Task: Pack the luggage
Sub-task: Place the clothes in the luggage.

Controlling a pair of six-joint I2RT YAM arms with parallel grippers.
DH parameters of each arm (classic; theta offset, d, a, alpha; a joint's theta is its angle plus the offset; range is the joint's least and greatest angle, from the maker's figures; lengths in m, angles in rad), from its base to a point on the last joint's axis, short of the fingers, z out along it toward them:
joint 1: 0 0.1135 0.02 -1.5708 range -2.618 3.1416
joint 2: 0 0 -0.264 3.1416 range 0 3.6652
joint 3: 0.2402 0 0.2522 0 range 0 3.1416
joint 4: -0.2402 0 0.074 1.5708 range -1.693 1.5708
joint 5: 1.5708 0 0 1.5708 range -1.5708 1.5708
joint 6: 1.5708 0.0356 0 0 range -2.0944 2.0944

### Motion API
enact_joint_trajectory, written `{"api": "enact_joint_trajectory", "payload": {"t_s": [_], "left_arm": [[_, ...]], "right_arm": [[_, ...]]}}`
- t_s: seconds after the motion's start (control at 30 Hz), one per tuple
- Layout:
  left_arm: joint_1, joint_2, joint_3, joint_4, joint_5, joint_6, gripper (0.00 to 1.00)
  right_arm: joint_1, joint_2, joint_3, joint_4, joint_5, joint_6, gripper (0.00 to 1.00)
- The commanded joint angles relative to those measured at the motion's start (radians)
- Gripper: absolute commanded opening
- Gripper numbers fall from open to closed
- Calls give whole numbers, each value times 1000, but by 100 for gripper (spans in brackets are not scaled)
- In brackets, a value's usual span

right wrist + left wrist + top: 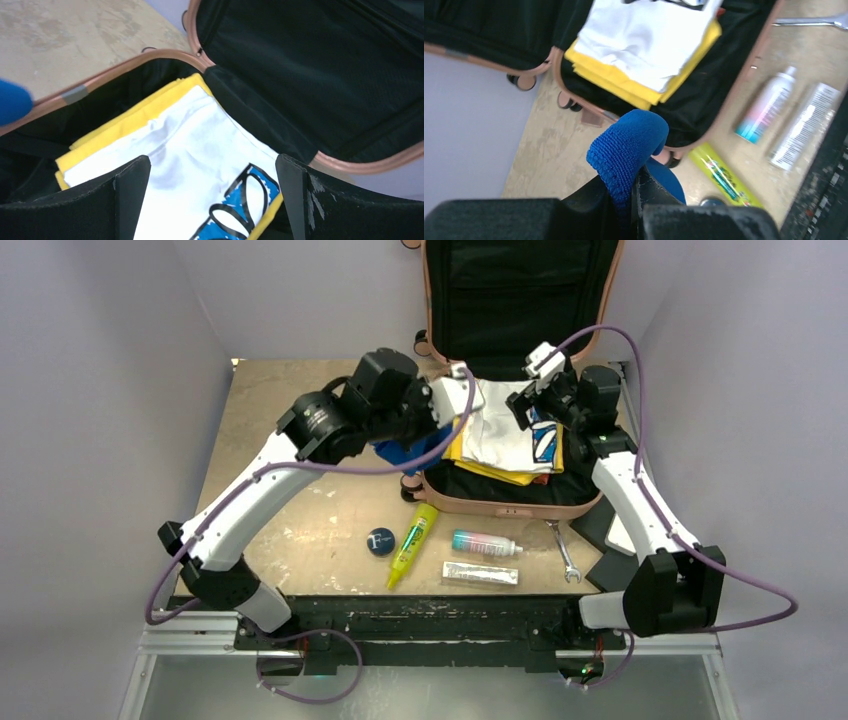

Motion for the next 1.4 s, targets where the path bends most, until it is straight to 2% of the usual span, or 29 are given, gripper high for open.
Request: {"api": "enact_joint_trajectory", "payload": {"t_s": [0.0, 0.17, 0.3, 0.53, 0.7, 0.83, 1.13, 1.27, 1.37], "left_arm": [[-139, -48, 54, -128, -48, 27, 0], [-224, -35, 69, -215, 74, 53, 0], [-289, 4, 140, -241, 98, 58, 0], [-461, 115, 220, -253, -41, 96, 0], [-520, 147, 268, -238, -133, 92, 0], [-527, 159, 273, -211, -165, 99, 0], [-513, 150, 0, 85, -342, 222, 0], [-433, 218, 64, 89, -274, 228, 0], [-363, 259, 95, 96, -190, 238, 0]], "right_arm": [[-39, -34, -25, 60, 26, 23, 99], [-75, -42, -28, 67, 36, 26, 99], [-104, -49, -47, 89, 37, 32, 99], [-143, -82, -60, 103, 33, 16, 99], [-145, -103, -20, 12, -21, -57, 99], [-192, -127, 38, -71, -89, -79, 99], [-214, -169, 95, -320, -199, -259, 99], [-304, -142, 100, -419, -347, -328, 99], [-386, -108, 112, -521, -519, -428, 98]]}}
